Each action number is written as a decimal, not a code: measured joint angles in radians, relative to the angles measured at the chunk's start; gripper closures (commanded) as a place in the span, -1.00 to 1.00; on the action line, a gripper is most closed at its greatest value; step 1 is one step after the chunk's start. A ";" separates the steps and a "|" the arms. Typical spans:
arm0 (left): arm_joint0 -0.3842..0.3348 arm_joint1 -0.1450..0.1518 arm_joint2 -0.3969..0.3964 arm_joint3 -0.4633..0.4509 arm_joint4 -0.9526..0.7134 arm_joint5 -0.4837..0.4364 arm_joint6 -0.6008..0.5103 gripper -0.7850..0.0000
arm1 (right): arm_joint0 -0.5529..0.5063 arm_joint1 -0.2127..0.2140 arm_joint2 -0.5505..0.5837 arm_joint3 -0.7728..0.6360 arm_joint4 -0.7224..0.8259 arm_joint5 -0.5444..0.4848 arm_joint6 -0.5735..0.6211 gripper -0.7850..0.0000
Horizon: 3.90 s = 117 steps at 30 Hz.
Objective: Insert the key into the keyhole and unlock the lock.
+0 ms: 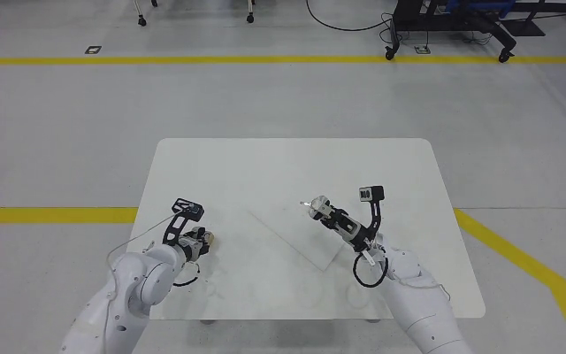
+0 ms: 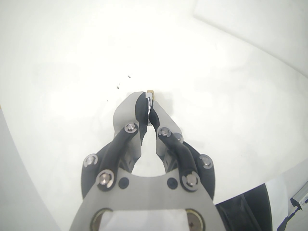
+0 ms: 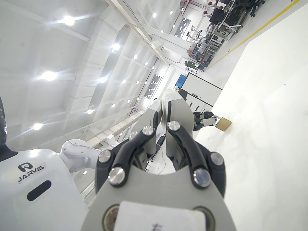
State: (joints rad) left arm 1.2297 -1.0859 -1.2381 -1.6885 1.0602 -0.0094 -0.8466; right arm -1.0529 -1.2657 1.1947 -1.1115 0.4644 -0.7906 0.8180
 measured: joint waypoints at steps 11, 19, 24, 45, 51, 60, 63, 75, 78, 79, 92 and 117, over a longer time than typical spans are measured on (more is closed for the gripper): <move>-0.005 -0.004 -0.002 0.000 0.005 -0.004 -0.005 0.24 | 0.000 0.000 0.000 0.000 0.000 0.000 0.000 1.00; -0.019 -0.008 0.010 0.007 0.013 -0.002 -0.013 0.80 | 0.000 0.000 0.000 0.000 0.000 0.000 0.000 1.00; -0.027 -0.012 0.018 0.019 0.014 0.001 -0.013 1.00 | 0.000 0.000 0.000 0.000 0.000 0.000 0.000 1.00; 0.114 0.002 -0.166 -0.061 -0.370 -0.344 0.252 1.00 | 0.000 0.000 0.000 0.000 0.000 0.000 0.000 1.00; 0.128 0.019 -0.182 0.026 -0.911 -0.731 0.075 1.00 | 0.000 0.000 0.000 0.000 0.000 0.000 0.000 1.00; 0.013 0.030 -0.100 0.164 -1.366 -0.773 -0.196 1.00 | 0.000 0.000 0.000 0.000 0.000 0.000 0.000 1.00; 0.014 0.030 -0.101 0.162 -1.352 -0.773 -0.190 1.00 | 0.000 0.000 0.000 0.000 0.000 0.000 0.000 1.00; -0.186 -0.036 0.108 0.436 -1.678 -0.558 -0.116 1.00 | 0.061 -0.029 -0.080 0.010 -0.044 0.157 -0.142 1.00; -0.307 -0.074 0.191 0.611 -1.896 -0.424 -0.241 1.00 | 0.073 -0.037 -0.100 0.026 -0.043 0.150 -0.146 1.00; -0.345 -0.089 0.218 0.673 -1.946 -0.404 -0.273 1.00 | 0.076 -0.039 -0.105 0.031 -0.042 0.145 -0.146 1.00; -0.507 -0.192 0.346 0.974 -1.901 -0.693 -0.231 1.00 | 0.110 -0.085 -0.159 0.071 0.117 0.243 -0.278 1.00; -0.456 -0.189 0.312 0.879 -1.500 -0.920 0.085 1.00 | 0.153 -0.126 -0.179 0.140 0.227 0.413 -0.159 1.00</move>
State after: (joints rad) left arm 0.7741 -1.2754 -0.9257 -0.8097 -0.4401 -0.9293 -0.7616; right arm -0.9002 -1.3916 1.0155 -0.9712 0.6909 -0.3772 0.6589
